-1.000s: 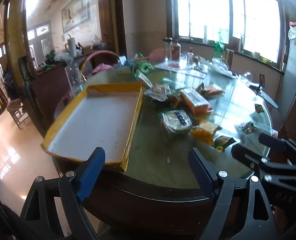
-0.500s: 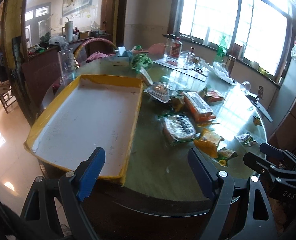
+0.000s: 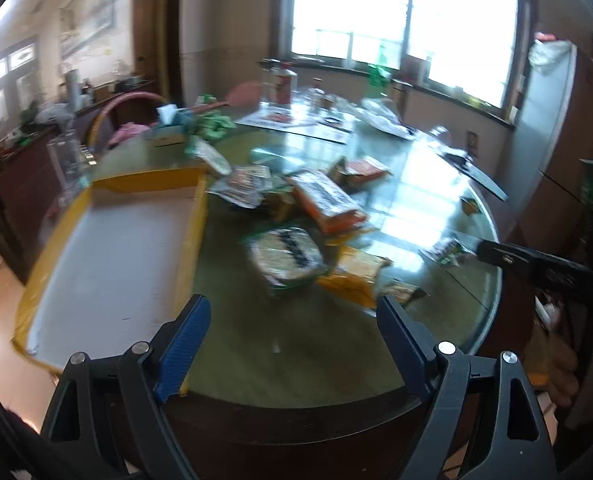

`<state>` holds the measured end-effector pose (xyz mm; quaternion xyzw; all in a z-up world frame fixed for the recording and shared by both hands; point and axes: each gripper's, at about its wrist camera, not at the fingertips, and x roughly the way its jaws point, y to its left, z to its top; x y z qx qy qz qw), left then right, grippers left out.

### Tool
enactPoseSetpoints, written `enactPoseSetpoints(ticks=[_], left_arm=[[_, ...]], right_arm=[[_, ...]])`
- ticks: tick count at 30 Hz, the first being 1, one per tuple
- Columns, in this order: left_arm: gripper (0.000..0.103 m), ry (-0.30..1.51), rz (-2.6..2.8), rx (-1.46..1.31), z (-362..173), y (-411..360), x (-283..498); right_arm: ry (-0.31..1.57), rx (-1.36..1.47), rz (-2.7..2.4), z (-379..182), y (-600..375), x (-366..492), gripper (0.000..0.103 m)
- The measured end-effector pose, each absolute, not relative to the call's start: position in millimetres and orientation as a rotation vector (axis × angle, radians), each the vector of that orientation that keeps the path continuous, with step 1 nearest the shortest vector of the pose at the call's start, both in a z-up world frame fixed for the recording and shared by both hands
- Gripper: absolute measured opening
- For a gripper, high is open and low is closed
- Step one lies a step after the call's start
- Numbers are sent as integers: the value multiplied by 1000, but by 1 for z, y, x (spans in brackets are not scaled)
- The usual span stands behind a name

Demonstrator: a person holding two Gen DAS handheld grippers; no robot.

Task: Organize snacks
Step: 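Grasp a white-green sachet with the right tool while the left tool grasps a small green packet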

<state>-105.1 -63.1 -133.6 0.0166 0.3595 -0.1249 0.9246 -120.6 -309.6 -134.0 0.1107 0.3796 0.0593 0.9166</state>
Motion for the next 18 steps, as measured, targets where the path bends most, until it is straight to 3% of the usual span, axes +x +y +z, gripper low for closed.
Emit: enactPoseSetpoints(ticks=[5, 8, 12, 16, 17, 18], left_arm=[[84, 781, -370, 58, -149, -85, -97], [84, 799, -436, 75, -158, -101, -94], [80, 867, -536, 91, -173, -125, -81], [68, 890, -612, 141, -180, -157, -69], [68, 879, -643, 158, -181, -166, -66], [67, 878, -662, 170, -184, -173, -63]], right_arm=[[870, 320, 101, -167, -330, -93, 76], [935, 384, 73, -185, -341, -79, 64], [969, 454, 60, -201, -358, -63, 63], [971, 526, 48, -206, -369, -50, 62], [971, 519, 43, -206, -369, -48, 58], [970, 506, 38, -206, -369, -47, 48]])
